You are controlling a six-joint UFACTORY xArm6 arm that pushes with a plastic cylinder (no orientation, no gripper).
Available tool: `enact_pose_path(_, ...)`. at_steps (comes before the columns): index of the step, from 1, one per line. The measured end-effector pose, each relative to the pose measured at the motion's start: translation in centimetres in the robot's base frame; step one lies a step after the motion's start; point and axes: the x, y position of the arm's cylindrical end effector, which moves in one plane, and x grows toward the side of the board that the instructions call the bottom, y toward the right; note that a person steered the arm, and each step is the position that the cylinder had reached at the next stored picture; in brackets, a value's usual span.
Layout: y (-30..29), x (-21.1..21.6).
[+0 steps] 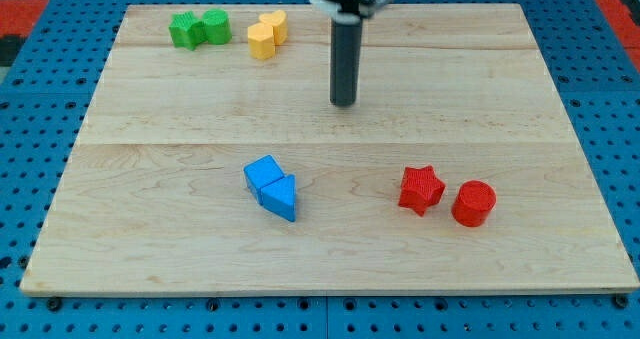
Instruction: Place the green circle to the bottom right of green star
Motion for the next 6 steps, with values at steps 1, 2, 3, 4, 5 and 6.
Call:
enact_pose_path(1, 3.5, -7.9)
enact_pose_path(2, -1.3, -15.5)
enact_pose_path(3, -7.9, -15.5)
enact_pose_path(4, -15.5, -15.2)
enact_pose_path(5, -18.5, -12.4)
enact_pose_path(6, -17.5, -14.1)
